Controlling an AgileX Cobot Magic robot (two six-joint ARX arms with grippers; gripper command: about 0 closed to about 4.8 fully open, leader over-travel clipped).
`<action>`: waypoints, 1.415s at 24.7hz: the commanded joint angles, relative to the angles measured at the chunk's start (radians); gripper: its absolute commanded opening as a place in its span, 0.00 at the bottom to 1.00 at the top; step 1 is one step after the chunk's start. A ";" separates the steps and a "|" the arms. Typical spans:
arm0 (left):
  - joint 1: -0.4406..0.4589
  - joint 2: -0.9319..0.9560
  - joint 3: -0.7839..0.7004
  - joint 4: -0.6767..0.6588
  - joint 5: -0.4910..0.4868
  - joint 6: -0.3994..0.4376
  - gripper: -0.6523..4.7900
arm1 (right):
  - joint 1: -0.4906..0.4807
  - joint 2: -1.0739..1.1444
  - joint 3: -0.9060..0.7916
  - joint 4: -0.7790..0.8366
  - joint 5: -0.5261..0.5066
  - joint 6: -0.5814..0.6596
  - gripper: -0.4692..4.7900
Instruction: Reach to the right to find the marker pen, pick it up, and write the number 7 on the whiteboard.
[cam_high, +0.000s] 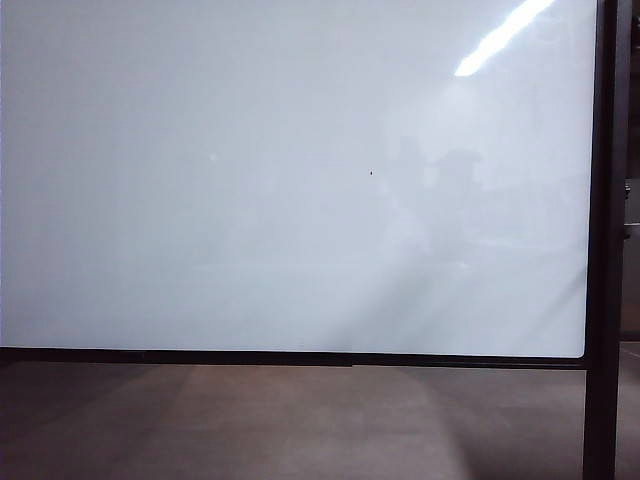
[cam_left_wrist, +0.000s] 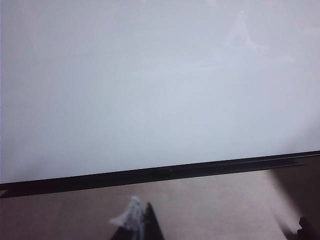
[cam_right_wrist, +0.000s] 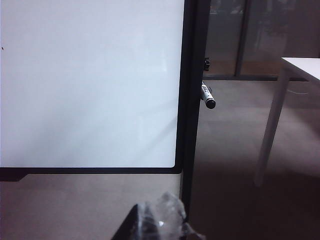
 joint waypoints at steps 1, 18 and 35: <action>0.000 0.001 0.001 0.014 -0.002 -0.005 0.11 | 0.000 -0.001 -0.001 0.008 -0.006 0.004 0.08; 0.000 0.201 0.285 0.037 -0.062 -0.119 0.11 | 0.000 0.333 0.414 0.077 0.084 0.003 0.08; -0.167 0.835 0.798 0.080 0.116 -0.137 0.11 | -0.087 0.950 0.718 0.404 0.072 -0.004 0.08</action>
